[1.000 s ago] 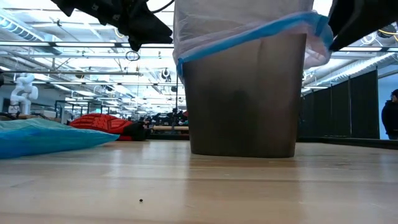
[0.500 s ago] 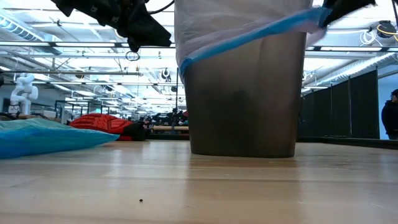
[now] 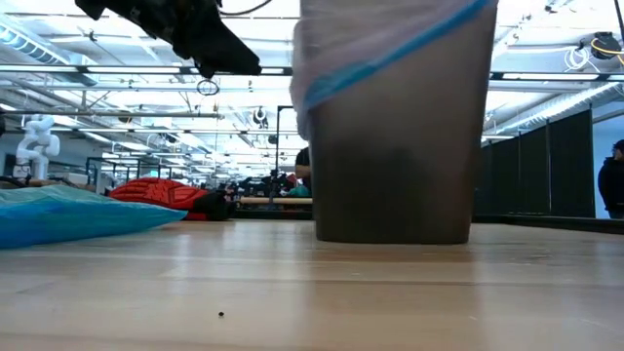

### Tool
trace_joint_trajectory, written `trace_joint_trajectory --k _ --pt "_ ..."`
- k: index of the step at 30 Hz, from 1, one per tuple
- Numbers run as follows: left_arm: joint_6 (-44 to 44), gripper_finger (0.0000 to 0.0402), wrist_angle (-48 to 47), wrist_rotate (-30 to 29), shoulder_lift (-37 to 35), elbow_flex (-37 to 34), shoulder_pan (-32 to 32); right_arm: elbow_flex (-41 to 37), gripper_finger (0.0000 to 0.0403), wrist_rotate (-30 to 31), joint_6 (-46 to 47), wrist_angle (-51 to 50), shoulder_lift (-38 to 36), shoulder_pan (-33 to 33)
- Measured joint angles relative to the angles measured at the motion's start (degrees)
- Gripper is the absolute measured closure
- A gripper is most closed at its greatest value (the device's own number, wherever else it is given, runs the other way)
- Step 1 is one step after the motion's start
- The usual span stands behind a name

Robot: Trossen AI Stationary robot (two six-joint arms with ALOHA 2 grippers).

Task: Place trash/remove bag and relplace
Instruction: Remove the pink trash bag from the black trash bin

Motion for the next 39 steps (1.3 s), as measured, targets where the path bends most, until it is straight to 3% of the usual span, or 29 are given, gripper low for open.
trace_joint_trajectory --k 5,7,10,15,24,30,39 --pt "7.27 0.0355 -0.45 -7.11 -1.19 1.76 -6.82 1.48 0.0403 -0.04 1.26 2.91 0.00 -0.95" --pt "9.75 0.0385 -0.17 -7.35 -1.31 2.53 -9.67 1.46 0.0403 -0.12 2.61 3.77 0.00 -1.25" --pt "11.63 0.0396 -0.26 -7.55 -1.22 3.05 -13.71 1.46 0.0403 -0.19 2.52 4.87 0.00 -1.28" --pt "11.26 0.0396 -1.29 -12.89 -1.20 3.06 -17.23 1.46 0.0403 -0.05 -9.72 10.88 -0.04 -1.50" --pt "8.44 0.0396 -3.06 -19.81 -1.11 3.08 -17.59 1.46 0.0403 -0.79 -35.70 34.43 -0.07 -2.25" --pt "2.44 0.0396 -6.66 -24.30 -1.11 3.08 -16.28 1.46 0.0403 -16.11 -38.25 41.07 -0.13 -4.47" --pt "-6.08 0.0396 -10.43 -31.51 -1.11 3.08 -15.16 1.46 0.0403 -26.93 -29.54 31.91 -0.13 -6.15"
